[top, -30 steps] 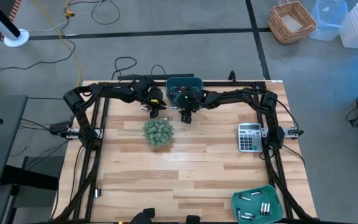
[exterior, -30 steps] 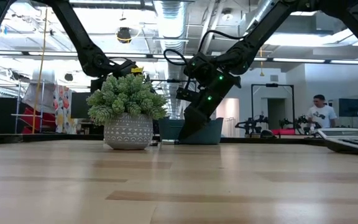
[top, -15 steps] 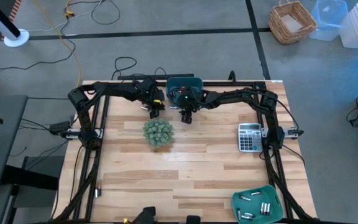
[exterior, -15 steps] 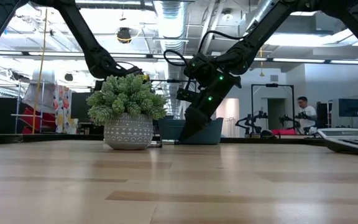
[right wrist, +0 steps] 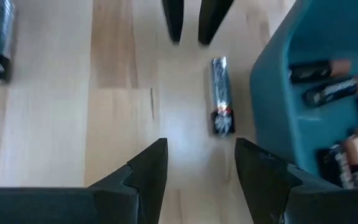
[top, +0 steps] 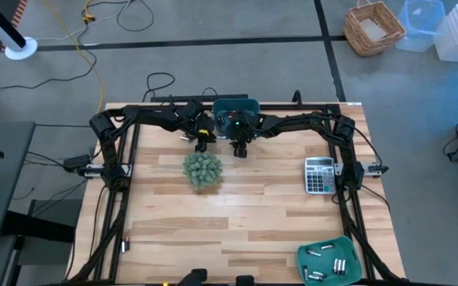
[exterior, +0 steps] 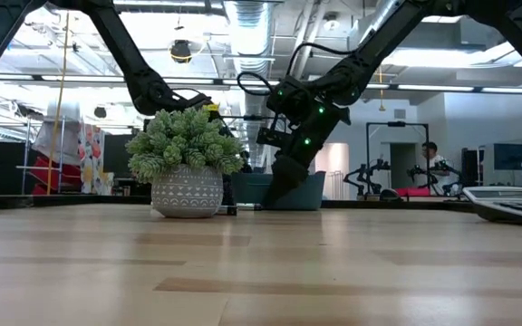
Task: Sort batteries
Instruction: Put the silver battery into the green bin
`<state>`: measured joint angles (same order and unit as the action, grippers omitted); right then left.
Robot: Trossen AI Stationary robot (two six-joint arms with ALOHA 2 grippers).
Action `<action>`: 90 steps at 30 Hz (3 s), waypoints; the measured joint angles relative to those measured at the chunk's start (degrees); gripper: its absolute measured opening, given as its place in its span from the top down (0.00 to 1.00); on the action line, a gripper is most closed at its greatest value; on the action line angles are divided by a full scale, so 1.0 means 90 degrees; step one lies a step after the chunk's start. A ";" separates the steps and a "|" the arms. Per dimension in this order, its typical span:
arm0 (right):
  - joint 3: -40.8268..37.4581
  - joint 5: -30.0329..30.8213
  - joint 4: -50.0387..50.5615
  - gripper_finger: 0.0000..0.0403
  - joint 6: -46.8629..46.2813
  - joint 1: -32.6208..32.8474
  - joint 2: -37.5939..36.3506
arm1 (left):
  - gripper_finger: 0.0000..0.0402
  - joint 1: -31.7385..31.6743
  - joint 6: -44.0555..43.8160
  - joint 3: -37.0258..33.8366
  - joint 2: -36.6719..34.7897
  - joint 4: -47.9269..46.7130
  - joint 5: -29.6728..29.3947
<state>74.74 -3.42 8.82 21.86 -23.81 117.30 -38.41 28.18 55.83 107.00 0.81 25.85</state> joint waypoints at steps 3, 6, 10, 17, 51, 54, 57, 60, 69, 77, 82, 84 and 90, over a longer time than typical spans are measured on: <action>0.0079 -0.0066 0.0063 0.49 0.0062 0.0000 -0.0005 | 0.82 0.0043 -0.0041 0.0026 0.0000 0.0081 0.0080; 0.0083 -0.0085 0.0086 0.49 0.0064 0.0016 -0.0002 | 0.82 0.0073 -0.0069 0.0046 0.0000 0.0078 0.0081; 0.0090 -0.0102 0.0162 0.49 0.0067 0.0019 -0.0002 | 0.82 0.0092 -0.0123 0.0046 0.0000 0.0128 -0.0219; 0.0090 -0.0114 0.0209 0.49 0.0069 0.0019 -0.0002 | 0.82 0.0061 -0.0172 0.0047 0.0000 0.0279 -0.0902; 0.0090 -0.0156 0.0343 0.49 -0.0149 0.0029 0.0002 | 0.70 0.0346 -0.0162 0.0583 0.0498 0.0038 -0.0523; 0.0090 -0.0154 0.0354 0.49 -0.0167 0.0041 0.0002 | 0.70 0.0364 -0.0161 0.0581 0.0498 0.0088 -0.0519; 0.0090 -0.0154 0.0375 0.49 -0.0229 0.0047 0.0002 | 0.70 0.0372 -0.0209 0.0580 0.0498 0.0233 -0.0515; 0.0090 -0.0154 0.0458 0.49 -0.0243 0.0051 0.0005 | 0.70 0.0417 -0.0199 0.0585 0.0498 0.0300 -0.0431; 0.0090 -0.0153 0.0620 0.49 -0.0276 0.0066 0.0005 | 0.70 0.0513 -0.0109 0.0933 0.0608 -0.0132 -0.0773; 0.0090 -0.0151 0.0654 0.49 -0.0232 0.0023 0.0005 | 0.70 0.0533 -0.0105 0.0929 0.0616 -0.0236 -0.0602; 0.0090 -0.0144 0.0683 0.49 -0.0249 0.0015 0.0005 | 0.70 0.0609 -0.0076 0.0928 0.0617 -0.0157 -0.0426; 0.0090 -0.0144 0.0700 0.49 -0.0256 0.0004 0.0005 | 0.70 0.0623 -0.0044 0.0928 0.0617 -0.0157 -0.0451; 0.0090 -0.0144 0.0767 0.49 -0.0259 0.0010 0.0005 | 0.70 0.0624 -0.0016 0.0941 0.0617 -0.0187 -0.0428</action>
<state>75.55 -4.71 15.72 19.53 -23.73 117.34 -32.80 28.03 64.30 112.56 -0.87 21.99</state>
